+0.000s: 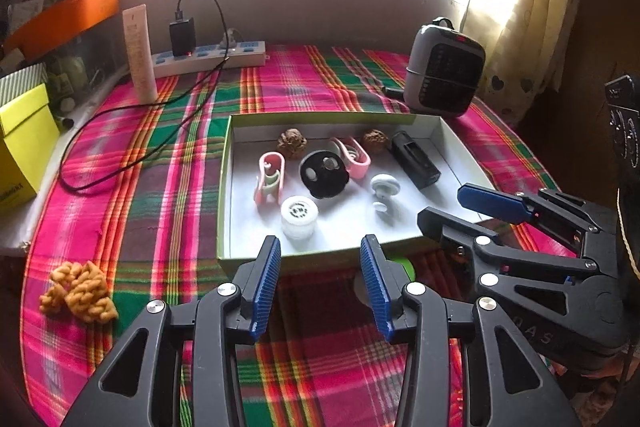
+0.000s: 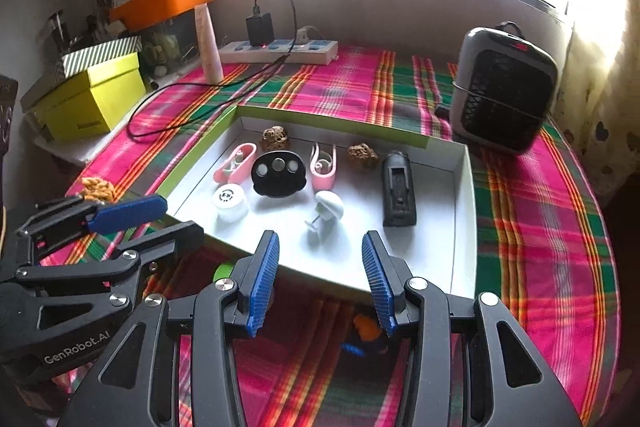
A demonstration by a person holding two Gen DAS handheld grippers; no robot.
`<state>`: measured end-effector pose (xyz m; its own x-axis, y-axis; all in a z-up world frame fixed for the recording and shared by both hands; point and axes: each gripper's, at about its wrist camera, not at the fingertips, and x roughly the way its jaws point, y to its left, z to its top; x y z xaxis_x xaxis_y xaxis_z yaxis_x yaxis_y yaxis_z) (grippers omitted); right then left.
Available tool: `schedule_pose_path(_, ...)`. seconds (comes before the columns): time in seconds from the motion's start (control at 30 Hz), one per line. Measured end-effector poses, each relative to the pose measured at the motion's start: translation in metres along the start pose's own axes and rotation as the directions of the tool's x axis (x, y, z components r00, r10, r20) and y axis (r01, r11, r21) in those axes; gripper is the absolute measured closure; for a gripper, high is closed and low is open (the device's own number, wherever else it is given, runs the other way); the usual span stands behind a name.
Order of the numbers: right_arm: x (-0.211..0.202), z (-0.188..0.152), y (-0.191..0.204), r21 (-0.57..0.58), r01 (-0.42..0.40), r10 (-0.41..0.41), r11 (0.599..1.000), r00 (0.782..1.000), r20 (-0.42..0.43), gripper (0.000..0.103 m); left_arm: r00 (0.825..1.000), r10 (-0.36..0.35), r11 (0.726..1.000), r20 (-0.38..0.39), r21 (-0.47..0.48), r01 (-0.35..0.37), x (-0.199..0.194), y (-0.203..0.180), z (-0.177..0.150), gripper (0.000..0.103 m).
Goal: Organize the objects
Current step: 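Withdraw both tools back from the tray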
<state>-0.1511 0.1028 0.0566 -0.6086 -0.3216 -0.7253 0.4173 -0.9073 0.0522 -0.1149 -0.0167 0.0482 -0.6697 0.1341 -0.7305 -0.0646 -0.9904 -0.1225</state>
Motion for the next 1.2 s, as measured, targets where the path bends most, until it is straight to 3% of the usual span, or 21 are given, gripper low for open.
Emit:
schedule_pose_path(0.6, -0.031, -0.036, -0.015, 0.057, 0.034, -0.036, 0.998, 0.999, 0.037, 0.059, 0.999, -0.039, 0.999, 0.007, 0.011, 0.039, -0.014, -0.012, -0.023, 0.062)
schedule_pose_path(1.2, -0.034, -0.065, -0.039, 0.118, 0.044, -0.044, 0.992, 0.999, 0.001, 0.058, 0.994, -0.109, 0.994, -0.025, 0.003, 0.109, -0.002, -0.021, -0.029, 0.058)
